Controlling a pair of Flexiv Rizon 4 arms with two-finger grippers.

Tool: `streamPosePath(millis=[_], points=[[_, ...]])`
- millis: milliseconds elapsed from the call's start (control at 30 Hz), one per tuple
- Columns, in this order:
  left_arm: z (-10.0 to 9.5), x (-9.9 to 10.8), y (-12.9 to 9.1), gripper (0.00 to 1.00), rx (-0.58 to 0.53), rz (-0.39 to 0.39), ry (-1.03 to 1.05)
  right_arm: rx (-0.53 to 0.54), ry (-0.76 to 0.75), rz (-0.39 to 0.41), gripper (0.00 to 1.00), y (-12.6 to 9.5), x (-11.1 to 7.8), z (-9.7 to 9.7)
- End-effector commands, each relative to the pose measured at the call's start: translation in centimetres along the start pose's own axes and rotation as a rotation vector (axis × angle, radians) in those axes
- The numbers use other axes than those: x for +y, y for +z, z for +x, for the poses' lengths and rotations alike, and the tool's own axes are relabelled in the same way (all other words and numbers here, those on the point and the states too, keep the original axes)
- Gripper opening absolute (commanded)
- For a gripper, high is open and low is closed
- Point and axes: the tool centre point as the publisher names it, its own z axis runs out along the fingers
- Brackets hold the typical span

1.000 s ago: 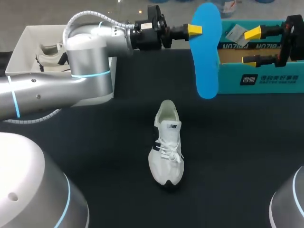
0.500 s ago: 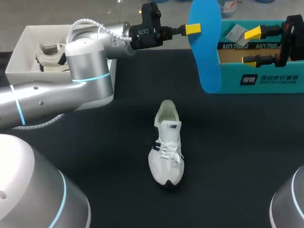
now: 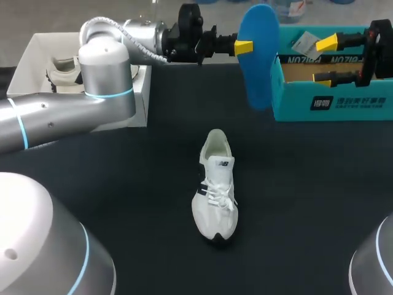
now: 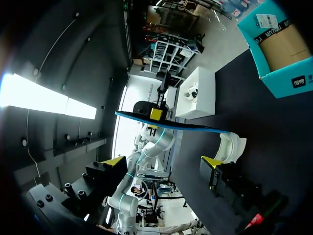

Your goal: Take the shoe out of the shoebox, open the shoe tongue, remove and reinsert the insole, then place the shoe into the shoebox

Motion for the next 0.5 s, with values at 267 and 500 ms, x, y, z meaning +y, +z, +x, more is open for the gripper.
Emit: streamPosePath(millis=[267,500], points=[[-0.46,-0.31,-0.05,0.0,0.042,-0.149,0.4,-0.002,0.001,0.002,1.0,0.12,0.14,-0.01],[-0.52,0.49,0.13,0.0,-0.08,-0.074,0.734,-0.002,0.001,0.002,1.0,0.12,0.14,-0.01]])
